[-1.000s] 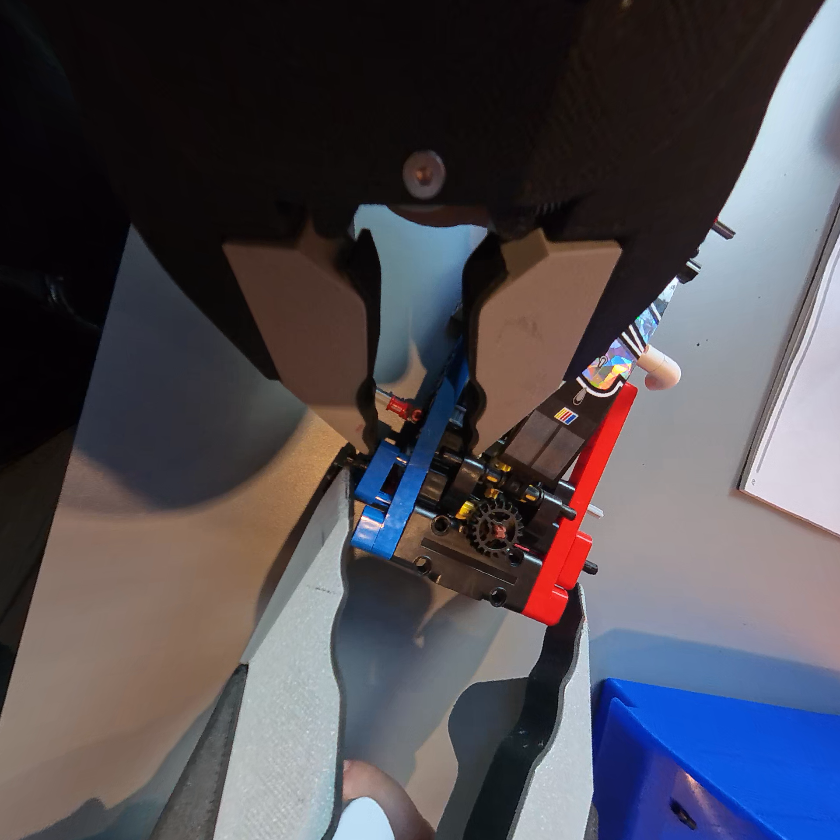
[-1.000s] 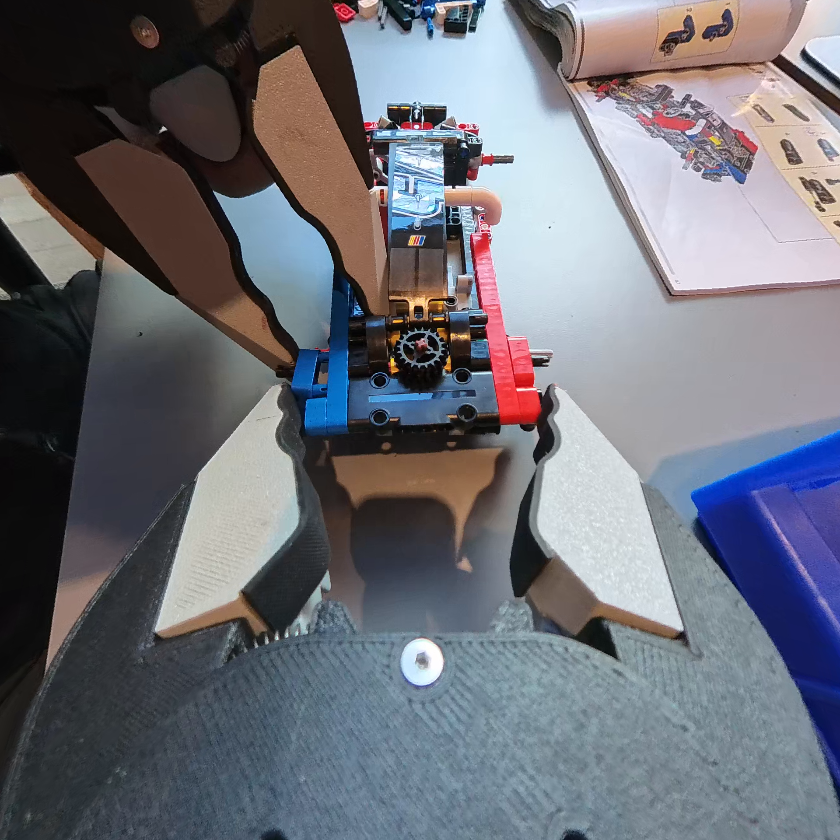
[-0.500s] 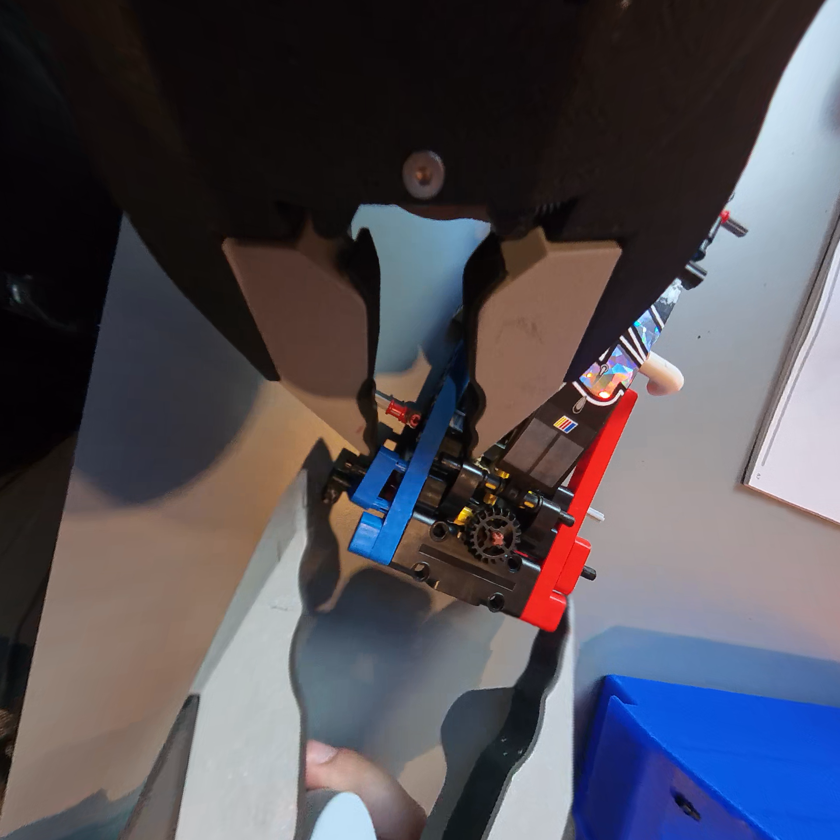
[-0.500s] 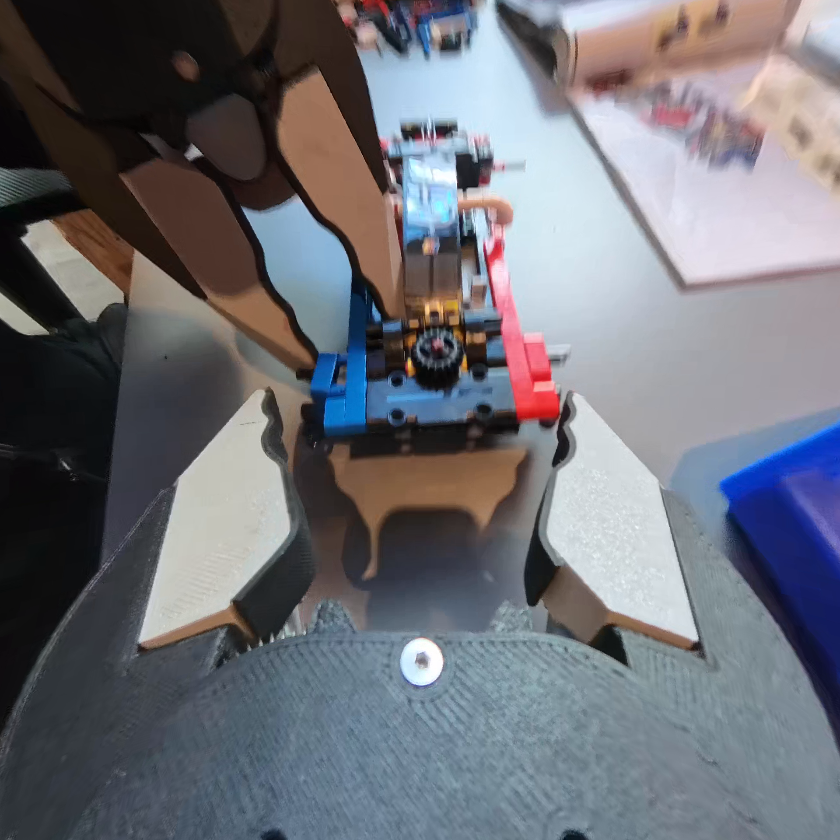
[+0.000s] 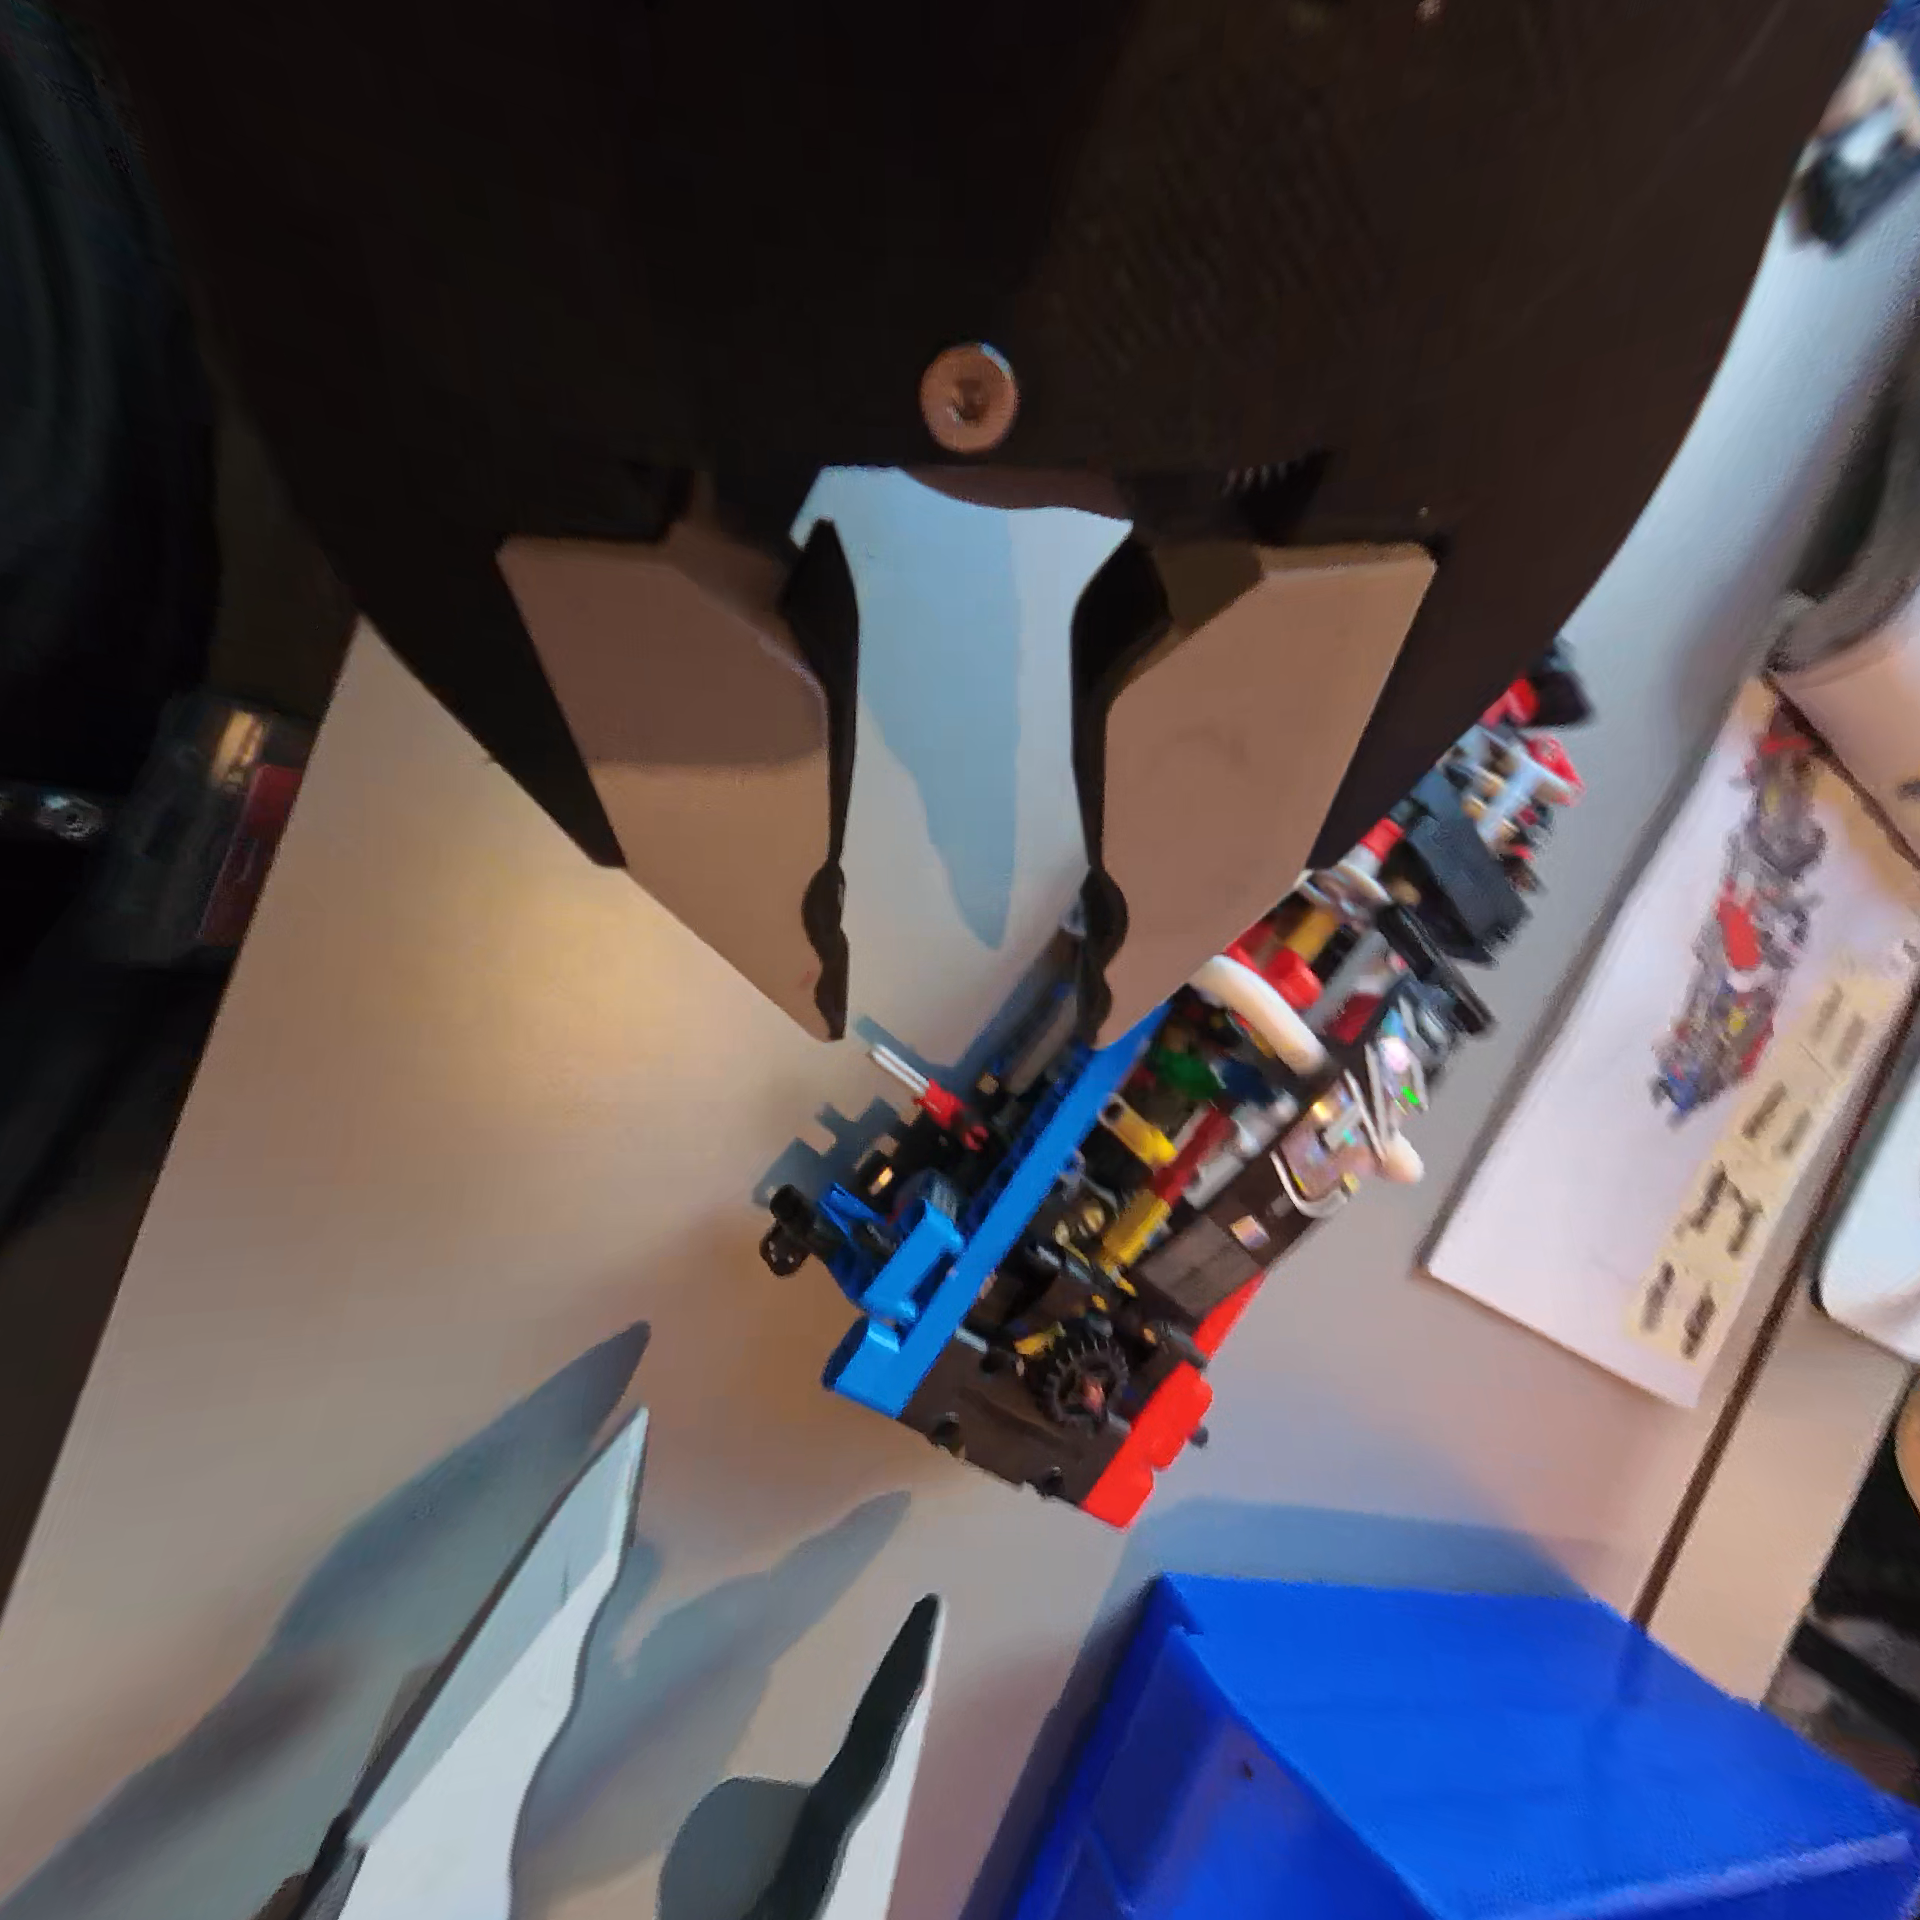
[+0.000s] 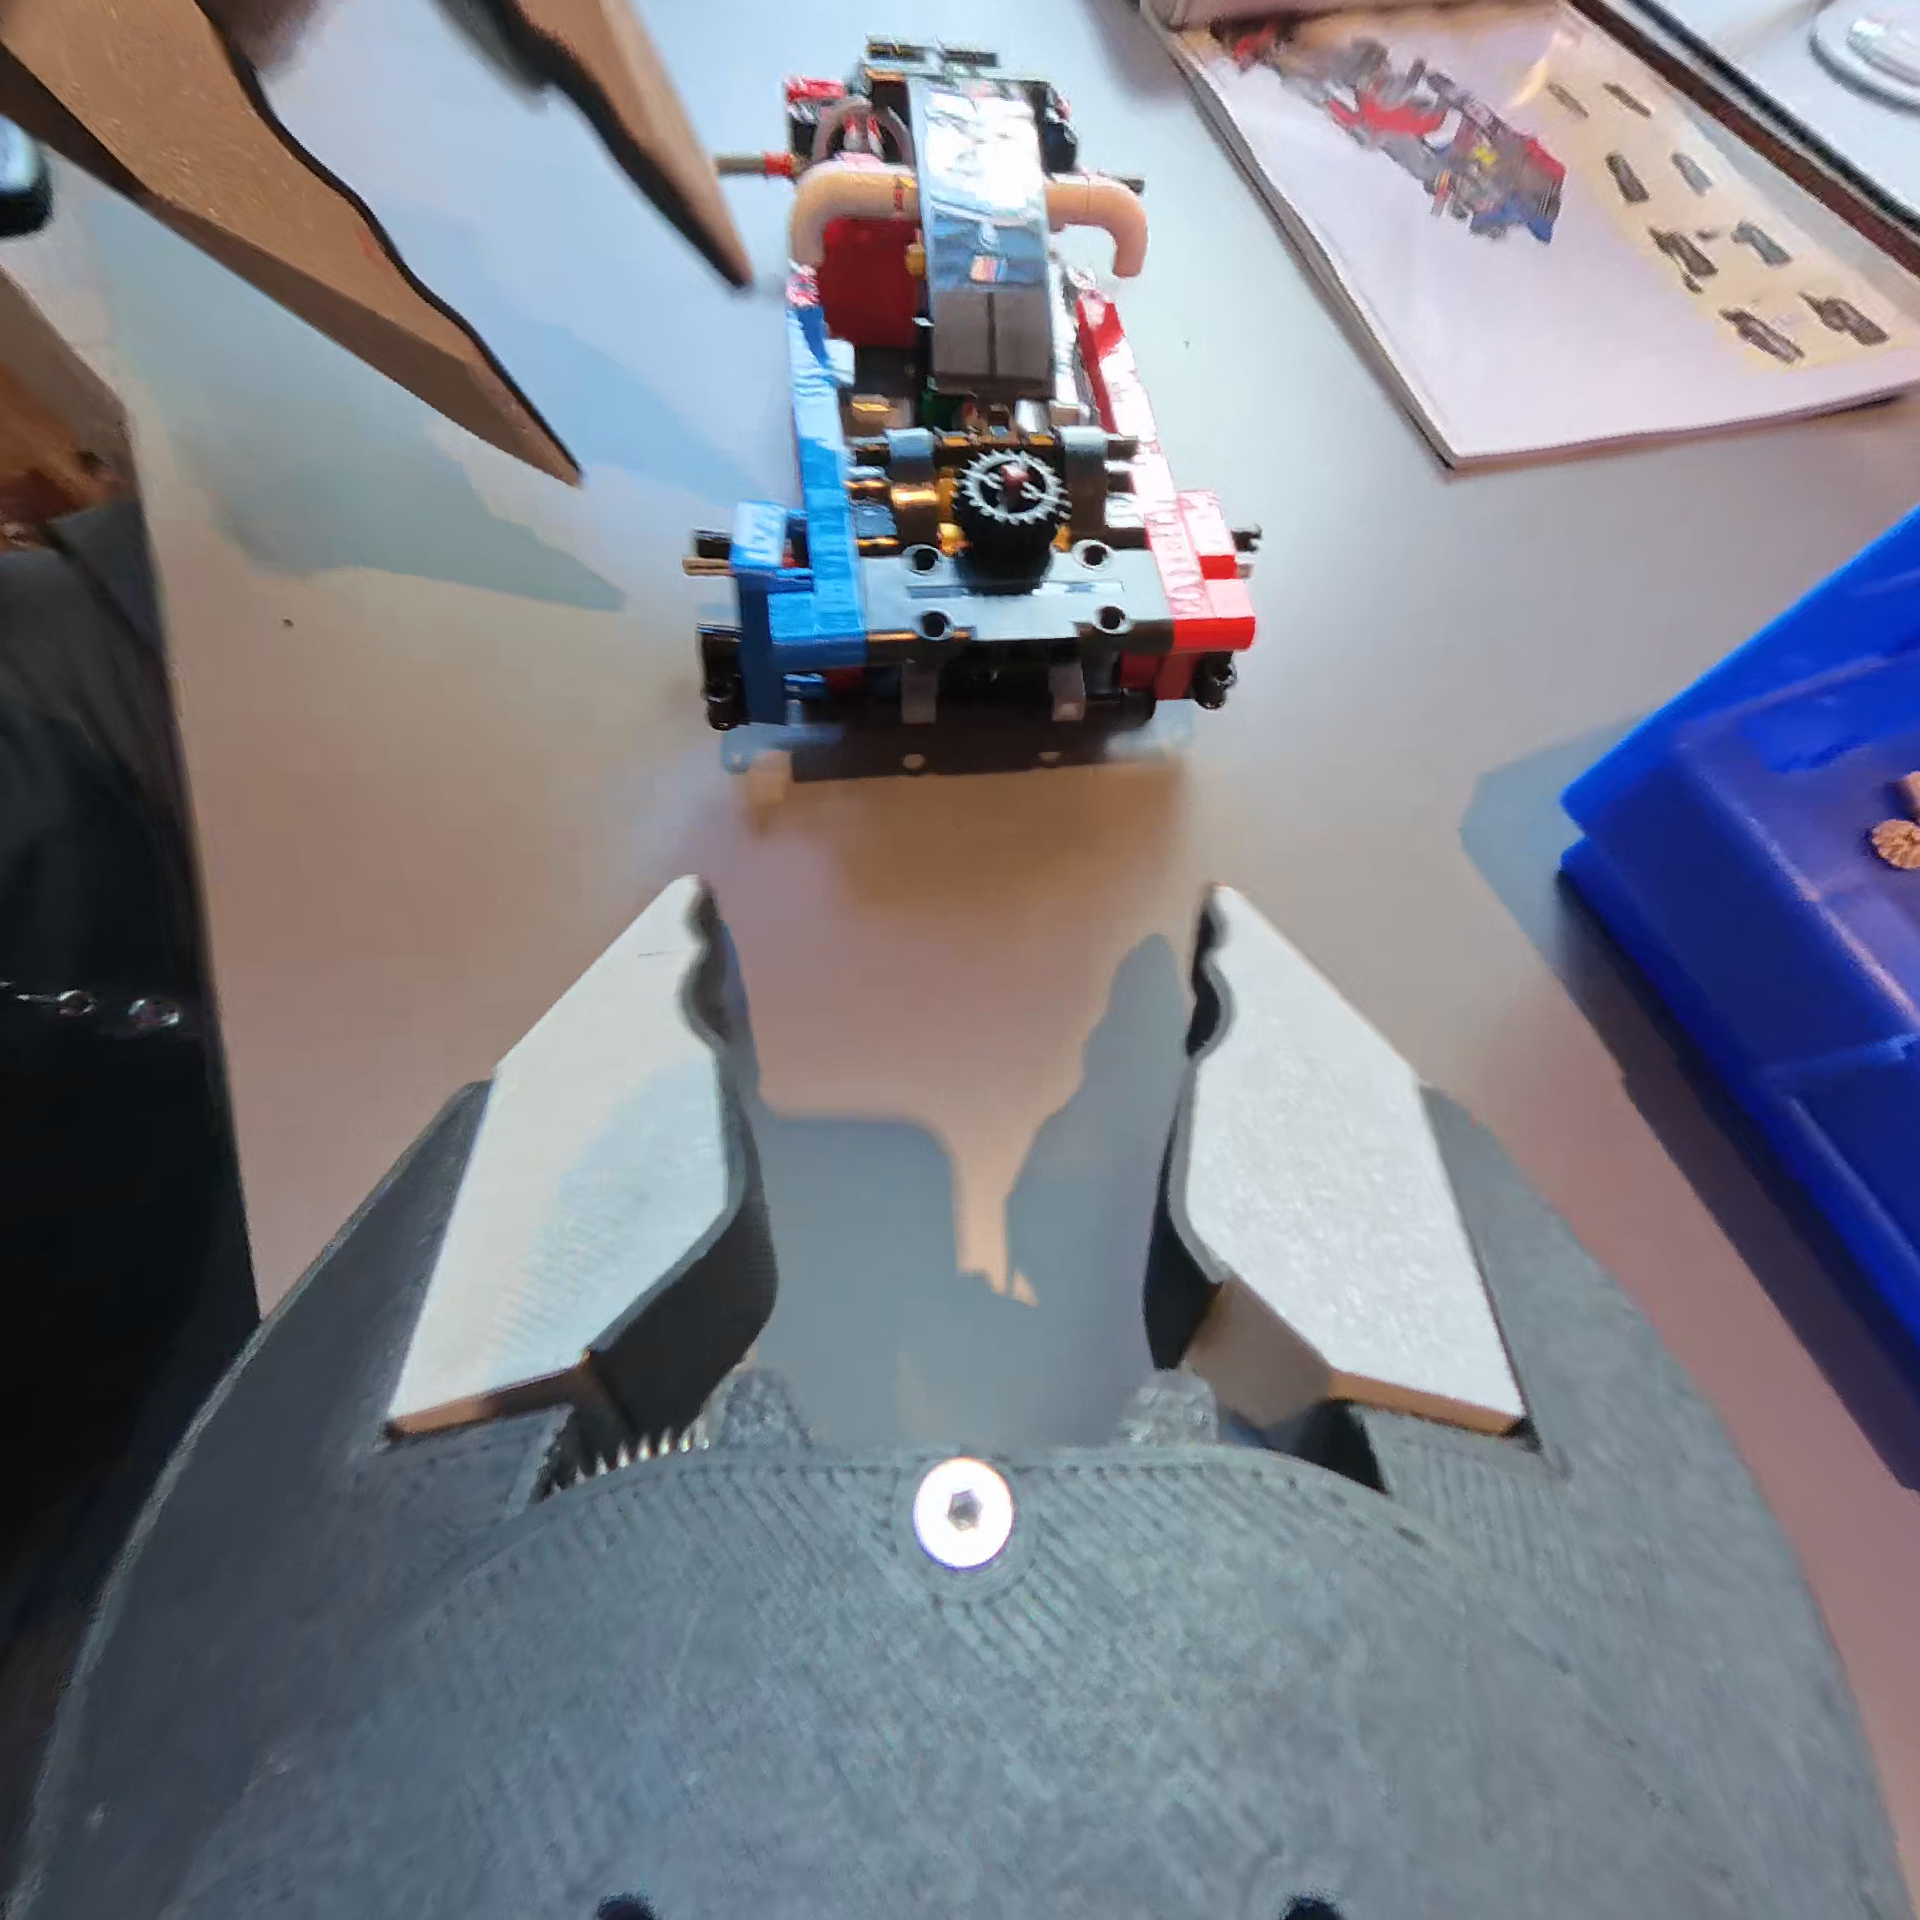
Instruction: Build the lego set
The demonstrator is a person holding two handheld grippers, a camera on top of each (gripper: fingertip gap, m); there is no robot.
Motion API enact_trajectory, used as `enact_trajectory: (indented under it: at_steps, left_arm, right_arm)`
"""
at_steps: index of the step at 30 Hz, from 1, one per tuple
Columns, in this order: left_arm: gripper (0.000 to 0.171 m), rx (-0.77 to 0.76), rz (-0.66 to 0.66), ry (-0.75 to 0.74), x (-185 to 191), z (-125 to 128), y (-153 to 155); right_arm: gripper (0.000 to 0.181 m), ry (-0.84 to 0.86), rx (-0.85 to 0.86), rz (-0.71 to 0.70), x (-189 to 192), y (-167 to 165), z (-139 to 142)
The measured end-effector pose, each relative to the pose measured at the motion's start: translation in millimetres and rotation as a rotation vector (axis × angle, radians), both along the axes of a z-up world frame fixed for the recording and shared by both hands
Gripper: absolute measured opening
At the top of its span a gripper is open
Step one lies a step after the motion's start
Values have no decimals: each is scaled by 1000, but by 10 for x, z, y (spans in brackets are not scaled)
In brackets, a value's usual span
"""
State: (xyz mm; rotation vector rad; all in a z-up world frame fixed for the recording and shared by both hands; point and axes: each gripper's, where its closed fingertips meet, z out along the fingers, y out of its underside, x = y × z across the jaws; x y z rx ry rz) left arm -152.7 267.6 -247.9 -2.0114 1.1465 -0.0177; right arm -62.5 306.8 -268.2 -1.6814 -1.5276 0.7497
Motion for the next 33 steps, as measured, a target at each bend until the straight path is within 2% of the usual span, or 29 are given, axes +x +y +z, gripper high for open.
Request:
enact_trajectory:
  at_steps: [2,6,10,13,15,18,22,27,33]
  left_arm:
    - [40,-35,71,-22,-45,-154,-84]
    - [34,-66,116,-60,-60,-358,-168]
    - [37,-68,145,-107,-108,-356,-152]
    - [37,-28,118,-118,-144,-351,-204]
    - [41,13,125,-93,-186,-333,-218]
    - [36,71,106,-44,-174,-324,-236]
    - [29,96,90,-14,-157,-330,-250]
    - [24,5,37,-81,-98,-357,-306]
    - [32,-112,17,-176,-76,-375,-335]
  right_arm:
    - [77,22,-12,3,-14,-60,26]
    - [79,32,-19,9,-63,-177,42]
    - [76,-26,52,-30,-83,-158,-37]
    - [71,-34,144,-52,-74,-127,-29]
    - [66,14,221,-75,-62,-107,63]
    - [55,128,283,-119,-12,-77,260]
    - [56,268,228,-199,108,48,462]
    - [56,410,113,-247,250,166,630]
    - [56,473,61,-249,312,200,691]
